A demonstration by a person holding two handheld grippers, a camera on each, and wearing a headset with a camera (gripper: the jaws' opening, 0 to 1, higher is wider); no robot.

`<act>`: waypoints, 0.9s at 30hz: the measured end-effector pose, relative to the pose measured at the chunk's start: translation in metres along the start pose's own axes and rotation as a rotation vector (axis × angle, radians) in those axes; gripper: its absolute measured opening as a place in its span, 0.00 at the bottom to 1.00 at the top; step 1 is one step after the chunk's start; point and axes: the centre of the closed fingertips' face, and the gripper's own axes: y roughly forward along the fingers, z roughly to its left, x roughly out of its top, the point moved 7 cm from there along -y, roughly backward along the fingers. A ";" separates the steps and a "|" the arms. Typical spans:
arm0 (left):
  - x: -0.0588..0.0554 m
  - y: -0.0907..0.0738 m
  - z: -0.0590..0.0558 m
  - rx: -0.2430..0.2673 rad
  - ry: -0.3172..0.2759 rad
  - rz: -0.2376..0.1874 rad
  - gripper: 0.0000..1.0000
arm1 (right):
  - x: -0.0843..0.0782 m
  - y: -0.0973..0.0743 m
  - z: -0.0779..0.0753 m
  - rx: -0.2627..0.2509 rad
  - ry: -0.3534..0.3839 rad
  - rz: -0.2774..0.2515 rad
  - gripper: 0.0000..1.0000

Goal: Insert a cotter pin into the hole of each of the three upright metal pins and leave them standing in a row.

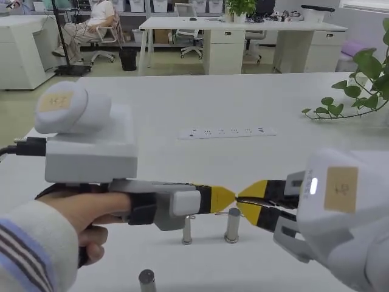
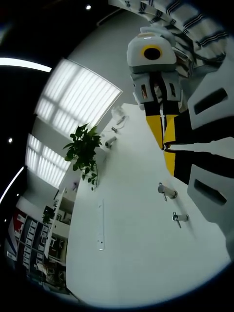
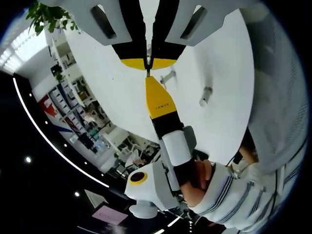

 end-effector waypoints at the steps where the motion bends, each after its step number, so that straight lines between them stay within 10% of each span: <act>1: 0.000 0.000 0.000 0.001 0.002 0.003 0.02 | 0.000 0.000 0.000 0.001 -0.002 0.001 0.02; 27: -0.004 -0.008 -0.006 0.026 0.010 0.048 0.00 | -0.003 -0.005 0.001 0.048 0.013 -0.042 0.09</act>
